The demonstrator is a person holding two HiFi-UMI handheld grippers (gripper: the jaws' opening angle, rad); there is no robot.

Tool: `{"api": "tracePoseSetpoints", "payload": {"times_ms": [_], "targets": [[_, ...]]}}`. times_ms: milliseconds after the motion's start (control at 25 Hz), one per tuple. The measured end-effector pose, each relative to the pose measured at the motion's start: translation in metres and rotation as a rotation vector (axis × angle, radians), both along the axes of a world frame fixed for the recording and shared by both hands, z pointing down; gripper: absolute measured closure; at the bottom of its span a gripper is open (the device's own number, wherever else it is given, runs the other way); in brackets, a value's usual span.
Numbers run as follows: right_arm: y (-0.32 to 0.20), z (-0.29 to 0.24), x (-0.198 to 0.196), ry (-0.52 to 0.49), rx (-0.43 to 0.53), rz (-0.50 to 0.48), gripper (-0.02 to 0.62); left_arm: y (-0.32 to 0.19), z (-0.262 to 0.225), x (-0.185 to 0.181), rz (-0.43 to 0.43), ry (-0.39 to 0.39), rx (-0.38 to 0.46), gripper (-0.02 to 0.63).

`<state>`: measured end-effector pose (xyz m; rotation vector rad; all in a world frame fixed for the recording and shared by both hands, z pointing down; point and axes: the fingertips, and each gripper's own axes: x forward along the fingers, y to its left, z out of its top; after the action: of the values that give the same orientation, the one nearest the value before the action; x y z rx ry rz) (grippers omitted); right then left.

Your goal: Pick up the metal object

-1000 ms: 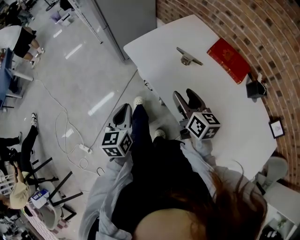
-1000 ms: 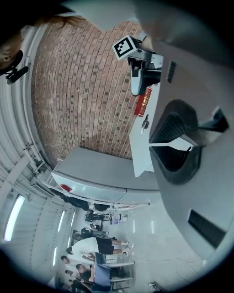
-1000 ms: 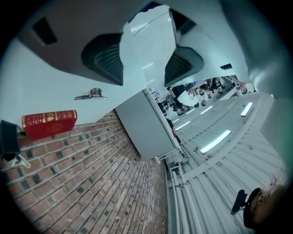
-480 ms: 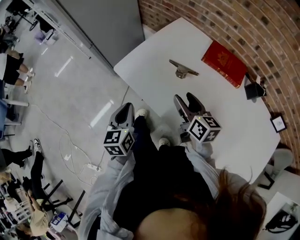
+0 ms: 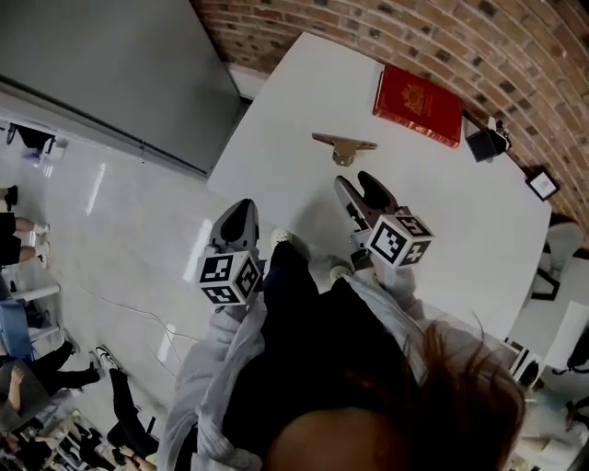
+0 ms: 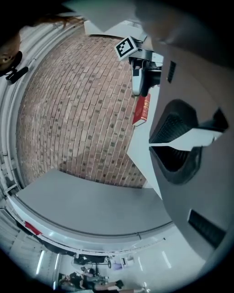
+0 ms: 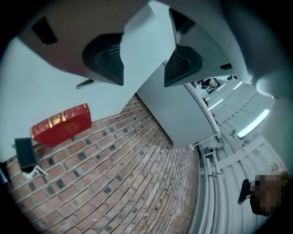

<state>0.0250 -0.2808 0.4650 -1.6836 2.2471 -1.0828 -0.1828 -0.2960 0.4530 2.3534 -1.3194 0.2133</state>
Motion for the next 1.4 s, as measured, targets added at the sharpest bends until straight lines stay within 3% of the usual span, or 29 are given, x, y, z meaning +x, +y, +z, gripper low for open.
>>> {"api": "tracePoseSetpoints", "payload": {"times_ms": [600,880,1200,1400], "targets": [[-0.029,0.015,0.007,-0.138,-0.045,0.35,0.322,-0.085,0.018,0.005,0.296,0.031,-0.025,0.572],[-0.028,0.037,0.02,-0.395,-0.088,0.474,0.33,-0.108,0.033,0.022,0.393,0.02,-0.021,0.572],[-0.042,0.082,0.041,-0.738,-0.159,0.575,0.331,-0.118,0.044,0.044,0.39,0.004,-0.028,0.572],[-0.056,0.107,0.047,-0.796,-0.22,0.567,0.37,-0.121,0.052,0.053,0.354,0.009,-0.052,0.572]]}}
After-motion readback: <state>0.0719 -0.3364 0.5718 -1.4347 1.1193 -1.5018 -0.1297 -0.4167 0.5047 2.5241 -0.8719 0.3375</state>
